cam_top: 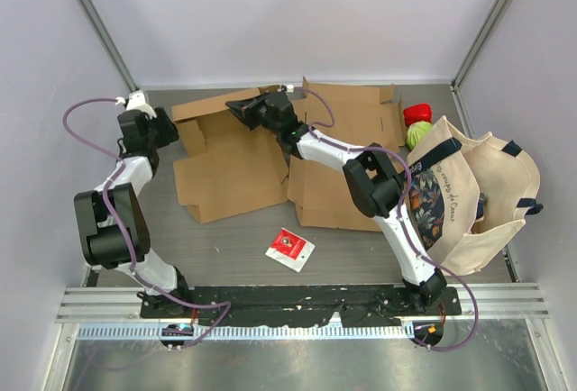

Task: Fold the paper box

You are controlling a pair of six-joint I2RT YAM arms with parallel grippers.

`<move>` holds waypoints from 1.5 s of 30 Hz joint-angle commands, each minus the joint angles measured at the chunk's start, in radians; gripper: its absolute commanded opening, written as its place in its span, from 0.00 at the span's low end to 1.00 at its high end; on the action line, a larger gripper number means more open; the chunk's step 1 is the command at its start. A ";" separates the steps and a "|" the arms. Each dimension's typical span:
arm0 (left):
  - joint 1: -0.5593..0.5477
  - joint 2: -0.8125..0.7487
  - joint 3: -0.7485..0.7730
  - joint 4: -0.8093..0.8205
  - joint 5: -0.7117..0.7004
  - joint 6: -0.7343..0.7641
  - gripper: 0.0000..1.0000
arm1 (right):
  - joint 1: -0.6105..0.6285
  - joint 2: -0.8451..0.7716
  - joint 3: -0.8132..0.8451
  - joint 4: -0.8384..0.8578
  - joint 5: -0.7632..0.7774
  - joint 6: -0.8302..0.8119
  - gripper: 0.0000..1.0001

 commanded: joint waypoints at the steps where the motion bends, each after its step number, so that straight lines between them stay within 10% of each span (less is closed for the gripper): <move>1: -0.014 -0.072 -0.043 0.069 0.012 -0.057 0.56 | 0.013 0.013 0.029 -0.021 -0.037 -0.013 0.01; 15: -0.014 -0.221 -0.122 -0.192 -0.044 -0.023 0.68 | 0.013 0.022 0.017 -0.001 -0.043 0.016 0.01; 18: -0.025 -0.207 -0.135 -0.146 -0.033 -0.011 0.80 | 0.013 0.033 0.024 0.005 -0.053 0.031 0.01; 29: -0.068 -0.044 -0.103 0.129 -0.050 -0.080 0.75 | 0.013 0.044 0.030 0.009 -0.068 0.051 0.01; 39: -0.131 0.002 -0.051 0.187 -0.307 -0.227 0.30 | 0.033 0.048 0.070 -0.024 -0.060 0.114 0.01; 45: -0.184 0.033 0.047 -0.082 -0.584 -0.232 0.00 | 0.041 0.041 0.079 -0.030 -0.044 0.119 0.01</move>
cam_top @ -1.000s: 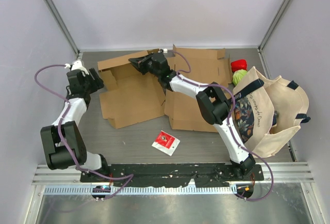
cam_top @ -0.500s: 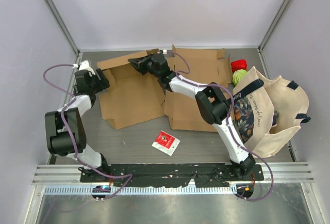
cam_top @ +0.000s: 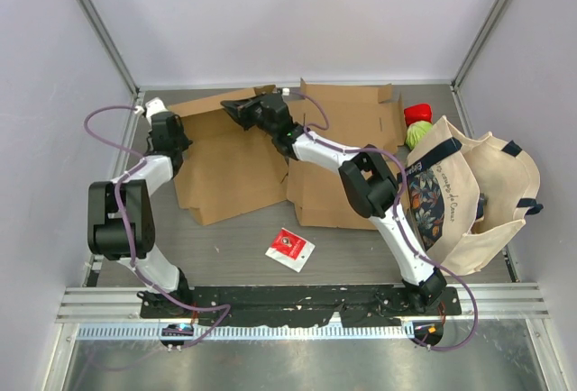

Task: Fold the paper box

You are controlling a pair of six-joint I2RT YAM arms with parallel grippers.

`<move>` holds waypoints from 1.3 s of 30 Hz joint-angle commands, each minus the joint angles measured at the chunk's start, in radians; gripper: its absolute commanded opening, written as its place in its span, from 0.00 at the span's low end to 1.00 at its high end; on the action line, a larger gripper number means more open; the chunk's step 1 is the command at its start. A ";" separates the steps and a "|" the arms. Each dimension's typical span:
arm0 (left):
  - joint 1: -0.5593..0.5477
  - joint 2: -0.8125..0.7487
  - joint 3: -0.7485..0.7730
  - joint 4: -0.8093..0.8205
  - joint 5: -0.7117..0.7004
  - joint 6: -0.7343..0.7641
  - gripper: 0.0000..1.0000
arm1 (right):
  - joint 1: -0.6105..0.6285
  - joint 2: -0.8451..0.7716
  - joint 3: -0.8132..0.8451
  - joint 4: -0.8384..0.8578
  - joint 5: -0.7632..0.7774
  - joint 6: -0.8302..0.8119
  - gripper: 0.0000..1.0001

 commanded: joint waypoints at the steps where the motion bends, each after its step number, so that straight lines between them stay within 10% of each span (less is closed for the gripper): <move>1: -0.045 0.012 0.107 -0.094 -0.267 -0.038 0.00 | 0.027 -0.005 0.015 -0.037 -0.037 0.020 0.01; 6: -0.050 0.033 0.102 -0.155 -0.341 -0.075 0.00 | 0.027 -0.023 -0.024 -0.021 -0.022 0.035 0.01; 9: -0.050 0.059 0.125 -0.166 -0.376 -0.078 0.18 | 0.030 -0.034 -0.042 -0.016 -0.014 0.047 0.01; 11: -0.091 0.095 0.163 -0.270 -0.475 -0.106 0.00 | 0.037 -0.046 -0.059 -0.010 -0.004 0.060 0.01; 26: -0.130 0.115 0.220 -0.312 -0.544 -0.069 0.00 | 0.062 -0.075 -0.093 0.013 0.053 0.069 0.01; 31: -0.127 0.038 0.178 -0.266 -0.444 -0.046 0.41 | 0.050 -0.095 -0.116 0.024 0.044 0.037 0.01; 39: -0.121 -0.034 0.070 -0.148 -0.341 -0.011 0.57 | 0.034 -0.114 -0.170 0.055 0.029 0.009 0.07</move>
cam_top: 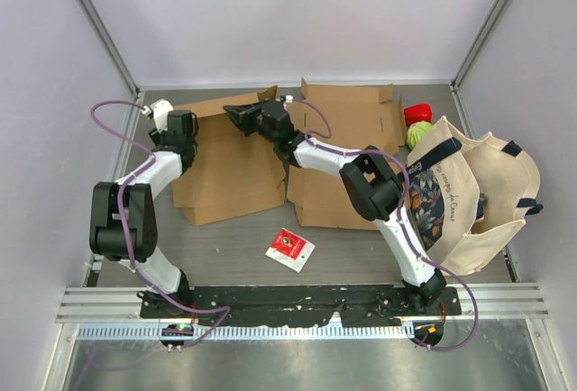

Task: Fold the paper box

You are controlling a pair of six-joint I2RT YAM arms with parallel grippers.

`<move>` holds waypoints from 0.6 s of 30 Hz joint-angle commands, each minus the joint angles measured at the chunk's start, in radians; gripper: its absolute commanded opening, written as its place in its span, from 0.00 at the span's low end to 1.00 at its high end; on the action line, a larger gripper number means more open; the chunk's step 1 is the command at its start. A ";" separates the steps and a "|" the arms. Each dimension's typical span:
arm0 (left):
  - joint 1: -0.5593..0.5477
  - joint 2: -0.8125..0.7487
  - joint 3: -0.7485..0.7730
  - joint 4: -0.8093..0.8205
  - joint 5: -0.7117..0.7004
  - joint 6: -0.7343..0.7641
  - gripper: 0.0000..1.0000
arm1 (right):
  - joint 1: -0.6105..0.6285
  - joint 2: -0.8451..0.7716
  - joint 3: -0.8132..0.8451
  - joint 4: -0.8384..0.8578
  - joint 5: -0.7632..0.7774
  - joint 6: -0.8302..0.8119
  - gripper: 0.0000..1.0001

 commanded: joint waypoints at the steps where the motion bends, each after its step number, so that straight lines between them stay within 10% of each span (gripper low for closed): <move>1: 0.007 -0.028 -0.007 0.119 0.085 0.034 0.58 | 0.008 -0.051 -0.027 -0.025 -0.056 -0.021 0.11; 12: 0.010 0.078 0.073 0.125 0.085 0.078 0.48 | -0.044 -0.183 -0.145 -0.088 -0.130 -0.309 0.69; 18: 0.010 0.120 0.135 0.102 0.078 0.129 0.24 | -0.119 -0.333 -0.266 -0.158 -0.219 -0.642 0.73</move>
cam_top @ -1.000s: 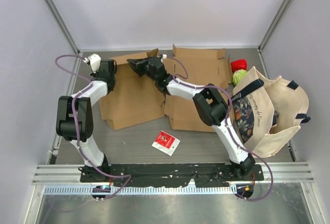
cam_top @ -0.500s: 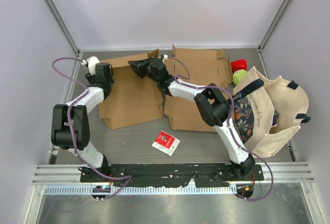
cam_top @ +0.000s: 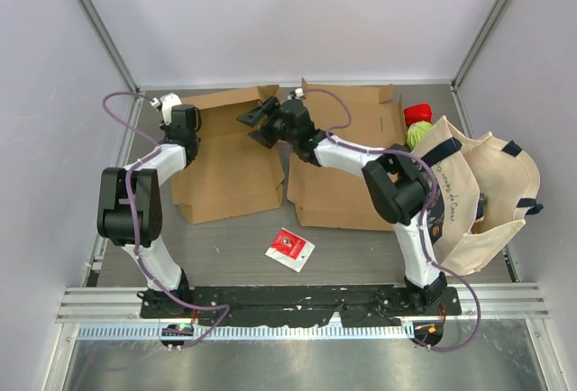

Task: Fold the paper box

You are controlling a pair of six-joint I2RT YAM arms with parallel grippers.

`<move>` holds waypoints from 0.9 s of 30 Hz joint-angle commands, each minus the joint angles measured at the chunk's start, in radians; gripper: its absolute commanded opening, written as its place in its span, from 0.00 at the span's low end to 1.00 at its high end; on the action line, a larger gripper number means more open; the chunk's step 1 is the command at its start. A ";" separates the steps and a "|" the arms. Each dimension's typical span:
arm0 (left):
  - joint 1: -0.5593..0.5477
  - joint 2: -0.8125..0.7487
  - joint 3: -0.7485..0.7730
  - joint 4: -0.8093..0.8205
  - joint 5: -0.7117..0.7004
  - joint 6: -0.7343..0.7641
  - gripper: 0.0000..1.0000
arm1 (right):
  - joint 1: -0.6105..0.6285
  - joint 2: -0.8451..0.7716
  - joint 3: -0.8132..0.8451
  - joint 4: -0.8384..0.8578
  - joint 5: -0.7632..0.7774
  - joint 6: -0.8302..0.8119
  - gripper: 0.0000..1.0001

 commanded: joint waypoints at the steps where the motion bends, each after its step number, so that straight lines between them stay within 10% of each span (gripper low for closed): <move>1: 0.008 0.018 0.090 0.016 -0.015 0.064 0.19 | -0.062 -0.187 -0.065 -0.063 -0.083 -0.332 0.73; 12: 0.059 -0.103 0.124 -0.208 -0.007 0.035 0.00 | -0.096 -0.390 -0.043 -0.463 -0.004 -1.004 0.73; 22: 0.109 -0.270 0.101 -0.449 0.051 -0.002 0.00 | -0.084 -0.356 -0.001 -0.453 0.039 -1.116 0.76; 27: 0.109 -0.330 -0.029 -0.212 0.157 0.094 0.00 | -0.036 -0.284 0.062 -0.387 0.078 -1.099 0.68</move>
